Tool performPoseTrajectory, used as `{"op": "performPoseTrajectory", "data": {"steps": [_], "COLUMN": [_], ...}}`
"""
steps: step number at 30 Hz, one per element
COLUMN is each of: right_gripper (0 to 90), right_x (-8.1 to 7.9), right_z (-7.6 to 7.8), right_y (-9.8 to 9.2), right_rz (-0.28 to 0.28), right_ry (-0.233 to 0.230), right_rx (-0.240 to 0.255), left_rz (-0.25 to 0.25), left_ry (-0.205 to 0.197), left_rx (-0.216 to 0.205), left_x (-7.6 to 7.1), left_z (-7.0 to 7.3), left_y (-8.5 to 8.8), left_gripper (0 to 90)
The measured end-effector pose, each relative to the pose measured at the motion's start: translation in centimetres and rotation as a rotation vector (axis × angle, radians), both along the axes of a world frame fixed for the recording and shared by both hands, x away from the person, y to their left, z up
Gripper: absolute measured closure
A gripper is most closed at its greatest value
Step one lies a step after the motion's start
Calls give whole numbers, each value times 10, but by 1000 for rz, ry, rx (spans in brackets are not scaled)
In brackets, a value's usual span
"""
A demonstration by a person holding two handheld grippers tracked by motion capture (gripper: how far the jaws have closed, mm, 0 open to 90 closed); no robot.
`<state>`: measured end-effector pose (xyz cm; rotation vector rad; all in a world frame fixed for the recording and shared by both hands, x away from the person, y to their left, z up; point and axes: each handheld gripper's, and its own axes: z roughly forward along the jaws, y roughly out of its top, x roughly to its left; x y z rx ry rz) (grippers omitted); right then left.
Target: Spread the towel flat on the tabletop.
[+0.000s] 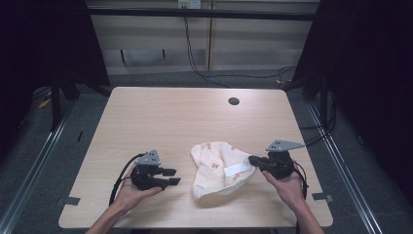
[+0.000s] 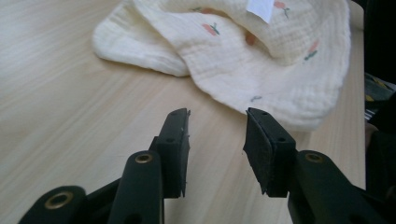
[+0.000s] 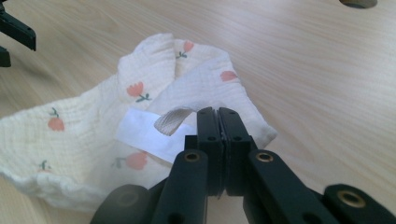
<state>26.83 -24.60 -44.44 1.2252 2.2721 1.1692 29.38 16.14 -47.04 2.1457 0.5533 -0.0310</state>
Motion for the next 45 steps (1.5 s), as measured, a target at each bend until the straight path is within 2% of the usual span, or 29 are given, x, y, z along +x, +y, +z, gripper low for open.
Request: {"op": "performPoseTrajectory", "data": {"steps": [1, 4, 10, 12, 16, 18, 20, 22, 23, 26, 33, 36, 37, 39, 41, 42, 44, 45], "right_gripper": [880, 879, 879, 879, 879, 879, 879, 879, 878, 879, 879, 879, 878, 878, 878, 878, 878, 878], "right_x": [-2, -7, -15, -16, -15, -15, -15, -16, -16, -16, -16, -16, -16, -17, -17, -17, -17, -17], "right_z": [-1, -4, -20, -25, -27, -27, -28, -29, -30, -30, -40, -43, -44, -46, -47, -47, -48, -48], "right_y": [-2, -7, -12, -12, -10, -11, -11, -11, -11, -11, -13, -12, -12, -10, -10, -10, -10, -9], "right_rz": [0, -11, -15, -16, -13, -13, -12, -17, -15, -10, -18, -16, -16, -16, -13, -14, -9, -10], "right_ry": [-1, 2, 34, 50, 53, 56, 54, 62, 61, 61, 97, 104, 107, 116, 116, 116, 115, 121], "right_rx": [-4, 5, -22, -28, -36, -31, -31, -33, -34, -36, -72, -80, -86, -99, -107, -106, -103, -104], "left_rz": [-27, -49, -108, -123, -147, -152, -156, -160, -166, -178, -191, -191, -187, -210, -198, -198, -188, -188], "left_ry": [-1, -1, -26, -37, -49, -29, -16, -11, -10, -26, -44, -43, -56, -49, -71, -64, -92, -84], "left_rx": [5, -2, -42, -51, -74, -85, -82, -59, -61, -57, -53, -40, -47, -43, -30, -27, 5, 13], "left_x": [-3, -6, -17, -20, -24, -22, -20, -18, -18, -21, -29, -31, -33, -37, -40, -40, -39, -38], "left_z": [0, 1, 10, 12, 13, 11, 6, 1, 0, 1, 2, 3, 3, 3, 1, -1, -4, -6], "left_y": [-7, -14, -31, -34, -40, -43, -48, -54, -55, -60, -63, -65, -66, -67, -69, -72, -75, -77], "left_gripper": [621, 629, 648, 634, 587, 614, 655, 652, 642, 617, 582, 491, 490, 468, 466, 464, 453, 447]}}
